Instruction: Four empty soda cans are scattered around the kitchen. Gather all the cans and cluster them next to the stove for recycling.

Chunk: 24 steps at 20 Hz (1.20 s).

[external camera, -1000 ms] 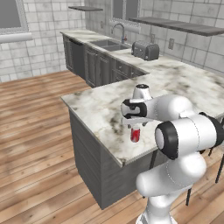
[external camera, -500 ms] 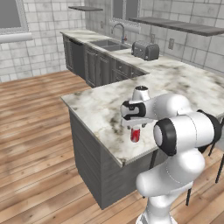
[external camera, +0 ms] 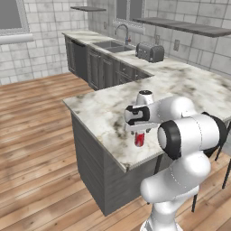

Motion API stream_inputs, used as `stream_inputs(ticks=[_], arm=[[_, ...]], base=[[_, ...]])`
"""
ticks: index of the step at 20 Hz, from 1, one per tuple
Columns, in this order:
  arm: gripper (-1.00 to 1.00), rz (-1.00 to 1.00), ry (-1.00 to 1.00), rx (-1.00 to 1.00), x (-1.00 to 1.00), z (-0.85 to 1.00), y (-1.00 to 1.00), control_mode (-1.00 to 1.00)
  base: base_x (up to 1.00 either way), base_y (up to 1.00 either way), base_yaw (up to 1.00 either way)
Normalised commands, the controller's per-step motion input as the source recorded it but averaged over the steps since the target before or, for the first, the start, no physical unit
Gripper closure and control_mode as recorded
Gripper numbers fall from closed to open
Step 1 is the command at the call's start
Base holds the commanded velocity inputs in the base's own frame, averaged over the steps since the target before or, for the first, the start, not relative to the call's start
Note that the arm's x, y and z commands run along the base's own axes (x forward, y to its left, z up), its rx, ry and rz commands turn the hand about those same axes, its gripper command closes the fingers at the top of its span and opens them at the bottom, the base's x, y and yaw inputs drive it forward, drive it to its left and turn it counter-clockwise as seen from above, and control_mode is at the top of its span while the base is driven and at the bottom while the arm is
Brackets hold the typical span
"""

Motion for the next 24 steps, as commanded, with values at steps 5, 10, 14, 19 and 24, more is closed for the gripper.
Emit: stream_inputs(ticks=[5, 10, 14, 19, 24], arm=[[-1.0, 0.0, 0.0, 0.0, 0.0, -0.07, 0.0, -1.0], [-1.0, -0.01, 0.03, 0.0, 0.0, -0.06, 0.0, -1.0], [-1.0, -0.01, 0.05, 0.0, 0.0, -0.07, 0.0, -1.0], [1.0, -0.01, 0.03, 0.0, 0.0, -0.04, 0.0, -1.0], [1.0, -0.01, 0.04, 0.0, 0.0, -0.03, 0.0, -1.0]], base=[[0.0, 0.0, 0.0], [0.0, 0.0, 0.0], [0.0, 0.0, 0.0], [0.0, 0.0, 0.0], [0.0, 0.0, 0.0]])
